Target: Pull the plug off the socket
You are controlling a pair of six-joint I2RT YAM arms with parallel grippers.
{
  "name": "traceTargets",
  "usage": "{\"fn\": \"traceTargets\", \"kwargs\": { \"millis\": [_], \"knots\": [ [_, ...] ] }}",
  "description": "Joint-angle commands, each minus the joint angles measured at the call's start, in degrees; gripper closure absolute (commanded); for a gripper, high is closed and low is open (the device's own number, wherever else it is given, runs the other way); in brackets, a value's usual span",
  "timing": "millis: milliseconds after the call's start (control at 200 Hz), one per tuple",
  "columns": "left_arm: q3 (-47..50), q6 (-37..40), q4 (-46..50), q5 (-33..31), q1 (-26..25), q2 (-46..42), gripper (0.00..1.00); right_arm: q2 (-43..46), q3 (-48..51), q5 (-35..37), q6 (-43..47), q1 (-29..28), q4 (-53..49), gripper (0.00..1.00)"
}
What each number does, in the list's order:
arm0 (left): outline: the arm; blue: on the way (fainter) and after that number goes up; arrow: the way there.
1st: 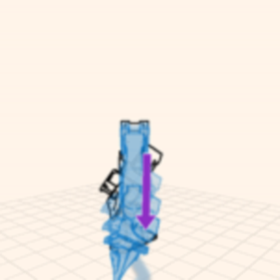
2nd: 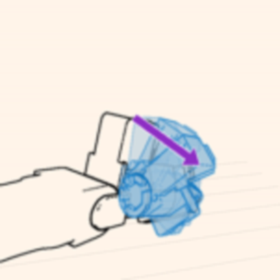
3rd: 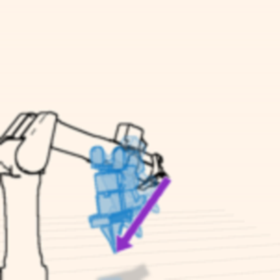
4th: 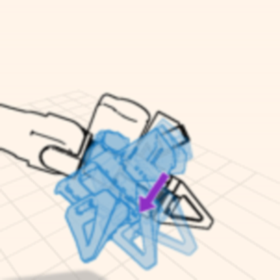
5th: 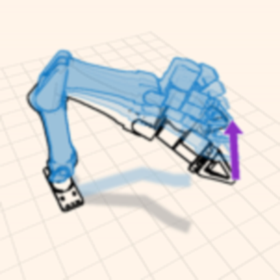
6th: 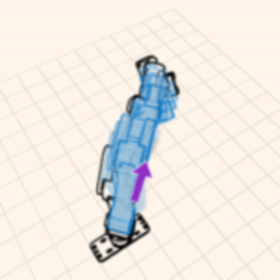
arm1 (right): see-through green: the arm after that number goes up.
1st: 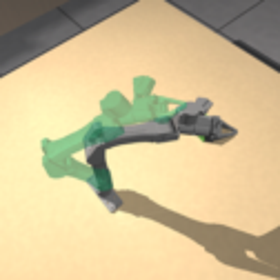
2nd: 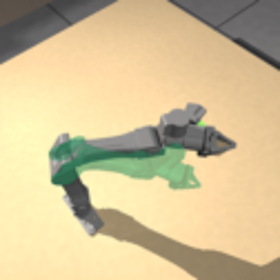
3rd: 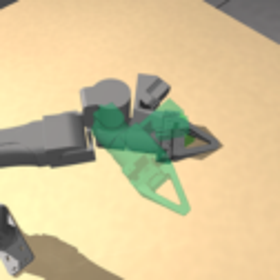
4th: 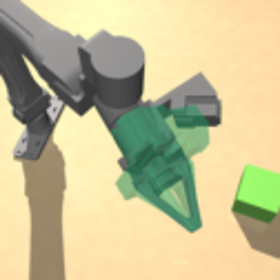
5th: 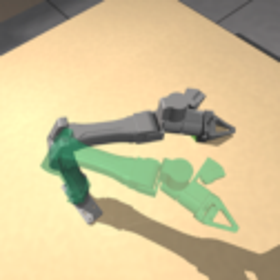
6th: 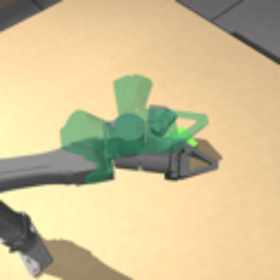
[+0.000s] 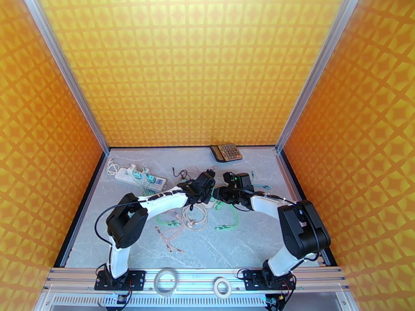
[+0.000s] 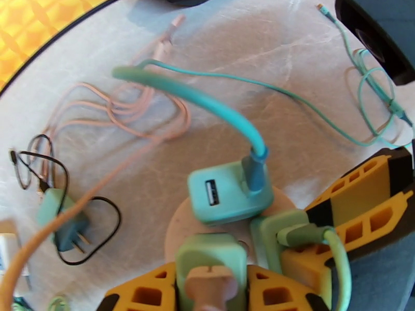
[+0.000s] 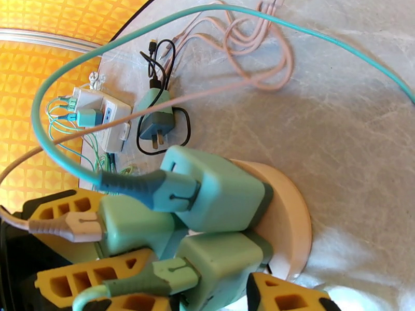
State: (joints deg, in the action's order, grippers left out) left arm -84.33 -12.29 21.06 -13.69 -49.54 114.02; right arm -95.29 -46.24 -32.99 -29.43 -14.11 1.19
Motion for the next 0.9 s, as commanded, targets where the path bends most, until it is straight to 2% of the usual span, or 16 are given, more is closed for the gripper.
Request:
{"fn": "traceTargets", "kwargs": {
  "millis": [0,250,440,610,775,895],
  "knots": [
    [-1.61,2.04,0.35,3.47,-3.91,1.51,1.00,-5.56,3.07,12.97,1.26,0.14,-10.16,0.62],
    [0.42,0.55,0.10,3.50,-1.39,-2.34,1.00,-5.61,3.00,13.10,1.22,0.11,-10.11,0.62],
    [1.57,-1.04,0.17,5.00,5.37,-4.51,1.00,-5.27,3.00,13.00,1.13,0.14,-10.02,0.61],
    [-2.09,-1.46,1.27,7.57,10.55,-1.14,1.00,-5.09,3.00,12.87,1.08,0.16,-10.03,0.61],
    [-8.12,-3.61,1.01,12.77,14.91,3.77,1.00,-5.09,2.91,12.76,1.04,0.18,-9.83,0.61],
    [-11.26,-6.55,-1.00,19.97,17.19,6.95,0.96,-5.05,2.91,12.62,1.04,0.14,-9.85,0.61]
  ]
}}
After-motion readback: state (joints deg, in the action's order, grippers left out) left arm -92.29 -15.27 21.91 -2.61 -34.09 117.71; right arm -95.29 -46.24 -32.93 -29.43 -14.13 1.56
